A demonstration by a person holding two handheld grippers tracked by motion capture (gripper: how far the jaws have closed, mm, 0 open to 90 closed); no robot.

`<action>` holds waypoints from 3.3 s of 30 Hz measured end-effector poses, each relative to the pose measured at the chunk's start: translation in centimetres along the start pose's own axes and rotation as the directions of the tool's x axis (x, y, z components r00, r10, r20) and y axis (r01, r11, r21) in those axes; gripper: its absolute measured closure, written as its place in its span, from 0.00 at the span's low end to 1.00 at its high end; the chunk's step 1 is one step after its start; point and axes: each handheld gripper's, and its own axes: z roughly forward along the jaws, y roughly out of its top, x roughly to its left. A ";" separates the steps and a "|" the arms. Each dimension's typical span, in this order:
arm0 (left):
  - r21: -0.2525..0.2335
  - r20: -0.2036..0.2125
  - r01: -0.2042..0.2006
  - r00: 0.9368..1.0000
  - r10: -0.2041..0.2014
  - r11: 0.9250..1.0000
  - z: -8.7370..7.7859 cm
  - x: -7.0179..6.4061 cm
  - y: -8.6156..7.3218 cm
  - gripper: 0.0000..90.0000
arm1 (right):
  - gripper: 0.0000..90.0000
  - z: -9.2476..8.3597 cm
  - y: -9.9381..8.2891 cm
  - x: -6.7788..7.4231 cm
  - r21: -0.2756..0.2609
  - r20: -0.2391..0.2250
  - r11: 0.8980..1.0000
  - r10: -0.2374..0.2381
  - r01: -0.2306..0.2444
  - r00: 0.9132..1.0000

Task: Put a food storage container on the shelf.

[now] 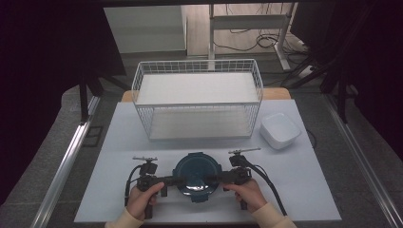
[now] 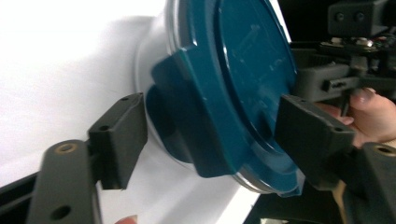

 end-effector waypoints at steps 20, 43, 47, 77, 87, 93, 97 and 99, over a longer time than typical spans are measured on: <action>-0.064 0.001 0.066 0.998 -0.066 0.996 -0.8 -0.5 0.0 0.44 | 0.43 -1.6 -0.2 -0.4 -0.080 -0.046 0.994 0.076 -0.079 0.996; -0.085 -0.027 0.000 1.000 -0.002 0.996 -1.6 -1.3 0.2 0.48 | 0.48 -2.2 -0.3 0.2 -0.110 -0.061 0.993 0.037 -0.043 0.997; -0.089 -0.025 -0.008 1.000 0.006 0.996 -1.7 -1.4 0.2 0.48 | 0.48 -2.3 -0.2 0.3 -0.111 -0.062 0.993 0.035 -0.042 0.997; -0.104 -0.037 -0.099 0.995 0.095 0.990 -2.5 -3.3 3.6 0.47 | 0.48 -4.3 2.7 2.0 -0.165 -0.031 0.985 -0.047 0.041 0.998; -0.127 -0.020 -0.127 0.992 0.126 0.984 -3.2 -4.6 5.5 0.47 | 0.48 -5.5 4.2 3.0 -0.195 -0.023 0.979 -0.070 0.064 0.997; -0.141 -0.025 -0.145 0.989 0.143 0.979 -4.0 -5.4 6.5 0.48 | 0.48 -6.2 5.3 3.9 -0.207 -0.018 0.975 -0.093 0.087 0.996; -0.147 -0.028 -0.160 0.987 0.158 0.976 -4.5 -6.0 7.4 0.48 | 0.48 -6.6 6.1 4.4 -0.217 -0.017 0.971 -0.106 0.100 0.994; -0.149 -0.030 -0.169 0.986 0.167 0.974 -4.7 -6.3 7.9 0.48 | 0.48 -6.9 6.5 4.7 -0.224 -0.017 0.969 -0.112 0.106 0.994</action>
